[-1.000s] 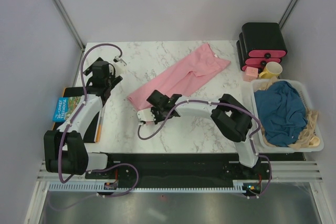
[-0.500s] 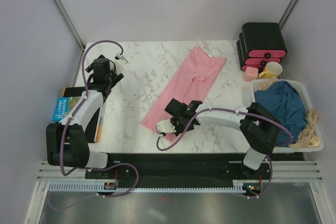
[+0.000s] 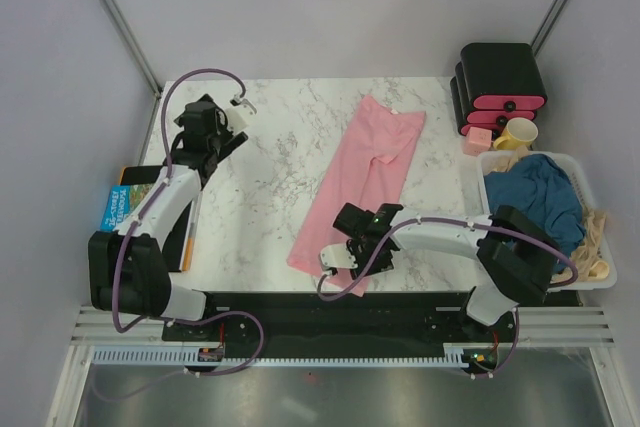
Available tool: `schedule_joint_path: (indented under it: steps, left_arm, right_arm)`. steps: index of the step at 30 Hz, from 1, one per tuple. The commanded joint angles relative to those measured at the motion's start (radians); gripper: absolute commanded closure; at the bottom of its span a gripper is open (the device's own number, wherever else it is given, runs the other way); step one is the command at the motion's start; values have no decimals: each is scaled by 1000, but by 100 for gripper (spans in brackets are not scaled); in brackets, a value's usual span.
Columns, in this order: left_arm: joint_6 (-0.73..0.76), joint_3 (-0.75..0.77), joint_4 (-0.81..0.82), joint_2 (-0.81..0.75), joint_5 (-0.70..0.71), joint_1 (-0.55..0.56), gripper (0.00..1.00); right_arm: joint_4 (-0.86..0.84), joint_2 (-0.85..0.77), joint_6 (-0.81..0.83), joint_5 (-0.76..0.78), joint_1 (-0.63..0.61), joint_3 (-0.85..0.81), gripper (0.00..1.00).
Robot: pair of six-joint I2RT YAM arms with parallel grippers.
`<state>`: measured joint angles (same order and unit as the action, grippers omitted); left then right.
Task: Fold and stack the t-shirts
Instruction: Rotate the tshirt 90 degrees
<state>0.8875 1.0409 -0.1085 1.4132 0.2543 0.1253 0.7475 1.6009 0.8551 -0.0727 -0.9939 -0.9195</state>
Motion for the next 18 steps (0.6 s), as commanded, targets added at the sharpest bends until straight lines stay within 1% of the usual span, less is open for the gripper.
schedule_joint_path:
  steps: [1, 2, 3, 4, 6, 7, 8, 9, 10, 11, 12, 13, 14, 15, 16, 17, 18]
  left_arm:
    - [1, 31, -77, -11, -156, 63, 0]
    - [-11, 25, -94, -10, -174, 74, 0]
    - [-18, 28, -114, -4, -226, 85, 0]
    - [-24, 34, -131, 15, -248, 102, 0]
    - [-77, 70, -179, 45, -306, 119, 1]
    - [-96, 93, -204, 88, -381, 129, 0]
    - [-119, 149, -227, 119, -420, 132, 0]
    - [-175, 184, -268, 150, -487, 135, 0]
    - [-205, 224, -302, 183, -524, 143, 0]
    - [-252, 322, -336, 267, -562, 145, 0]
    - [-283, 370, -359, 308, -620, 148, 0]
    - [-317, 417, -393, 357, -644, 151, 0]
    - [-362, 518, -417, 441, -679, 151, 0]
    - [-380, 574, -448, 493, -737, 151, 1]
    - [-407, 626, -471, 536, -753, 152, 3]
    - [-454, 722, -486, 576, -771, 152, 2]
    - [-470, 776, -505, 666, -818, 151, 3]
  right_arm:
    - [23, -79, -48, -15, 14, -40, 44]
    - [26, -99, -65, -25, 38, -60, 36]
    - [30, -108, -108, -35, 55, -83, 35]
    - [35, -117, -126, -45, 69, -132, 35]
    - [56, -143, -159, -59, 118, -185, 35]
    - [62, -154, -194, -61, 136, -232, 35]
    - [64, -177, -209, -59, 182, -255, 33]
    - [61, -186, -227, -53, 207, -277, 32]
    - [58, -197, -260, -44, 234, -316, 32]
    - [49, -205, -280, -21, 294, -337, 31]
    - [47, -203, -300, -15, 325, -360, 31]
    - [46, -199, -330, -7, 354, -404, 30]
    - [47, -187, -349, -3, 413, -426, 29]
    - [50, -177, -361, 1, 441, -445, 29]
    - [53, -170, -372, -1, 469, -484, 29]
    - [55, -156, -387, -6, 516, -496, 29]
    - [58, -148, -387, -6, 532, -512, 29]
